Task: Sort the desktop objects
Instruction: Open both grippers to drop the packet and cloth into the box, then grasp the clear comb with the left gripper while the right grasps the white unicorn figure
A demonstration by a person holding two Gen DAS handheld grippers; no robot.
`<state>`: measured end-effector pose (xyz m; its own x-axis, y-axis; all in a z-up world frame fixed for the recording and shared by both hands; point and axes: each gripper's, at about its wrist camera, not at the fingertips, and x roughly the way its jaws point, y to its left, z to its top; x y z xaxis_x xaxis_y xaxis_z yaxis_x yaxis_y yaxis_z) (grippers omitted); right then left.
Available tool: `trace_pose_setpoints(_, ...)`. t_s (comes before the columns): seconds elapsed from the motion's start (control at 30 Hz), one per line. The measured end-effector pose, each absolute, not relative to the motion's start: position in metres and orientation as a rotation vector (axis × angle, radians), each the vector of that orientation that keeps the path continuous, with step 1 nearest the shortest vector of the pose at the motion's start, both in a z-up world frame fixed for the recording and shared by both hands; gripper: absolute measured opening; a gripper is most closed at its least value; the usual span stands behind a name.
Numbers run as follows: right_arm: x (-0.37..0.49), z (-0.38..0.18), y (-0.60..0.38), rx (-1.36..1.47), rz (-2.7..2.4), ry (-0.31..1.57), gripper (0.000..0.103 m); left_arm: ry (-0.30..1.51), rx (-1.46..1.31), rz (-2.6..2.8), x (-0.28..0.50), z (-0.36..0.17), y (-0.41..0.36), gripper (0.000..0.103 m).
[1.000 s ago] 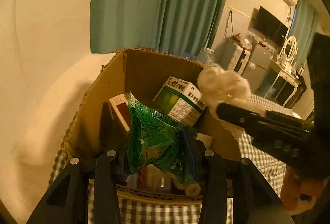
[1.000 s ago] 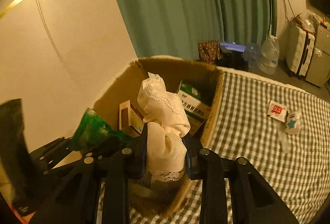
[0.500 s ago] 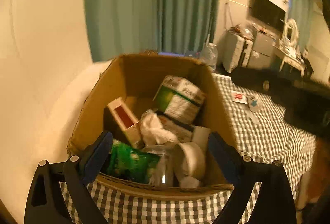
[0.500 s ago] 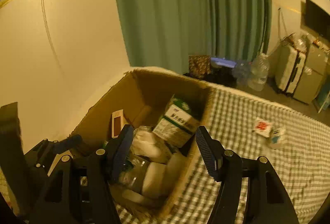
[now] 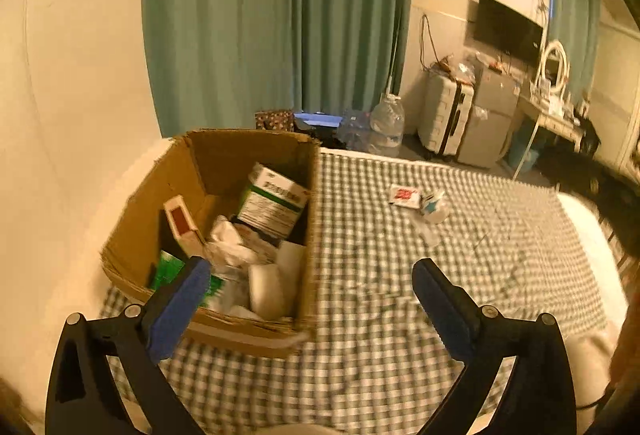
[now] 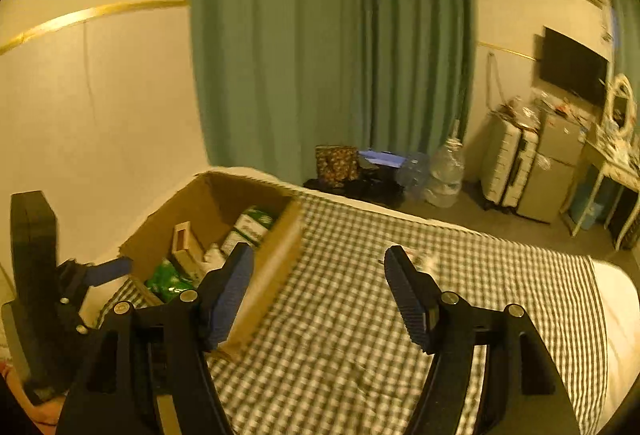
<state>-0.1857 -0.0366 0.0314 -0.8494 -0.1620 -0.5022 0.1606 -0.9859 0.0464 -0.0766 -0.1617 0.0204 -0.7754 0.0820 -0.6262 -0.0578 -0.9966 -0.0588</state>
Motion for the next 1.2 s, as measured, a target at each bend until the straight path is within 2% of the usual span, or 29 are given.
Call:
trace_pose_setpoints(0.17,-0.182,0.017,0.029,0.844,-2.912,-0.146,0.069,-0.075,-1.047,2.888,-0.081,0.012,-0.119,0.103)
trace_pose_setpoints(0.47,-0.204,-0.036,0.110,0.905,-2.955,-0.338,0.069,-0.036,-1.144,2.835,-0.133,-0.039,-0.041,0.103)
trace_pose_setpoints(0.6,-0.219,-0.068,0.131,0.970,-2.977,-0.308,0.069,-0.043,-1.215,2.789,-0.172,-0.071,-0.011,0.103)
trace_pose_setpoints(0.73,-0.251,-0.094,0.149,1.039,-2.942,-0.363,0.069,-0.051,-1.236,2.766,-0.220,-0.103,0.013,0.103)
trace_pose_setpoints(1.0,-0.350,-0.131,0.145,1.085,-2.812,-0.326,0.069,-0.158,-1.289,2.718,-0.310,-0.180,0.027,0.103)
trace_pose_setpoints(1.2,-0.423,-0.161,0.123,1.121,-2.682,-0.318,0.068,-0.036,-1.257,2.735,-0.312,-0.189,0.035,0.103)
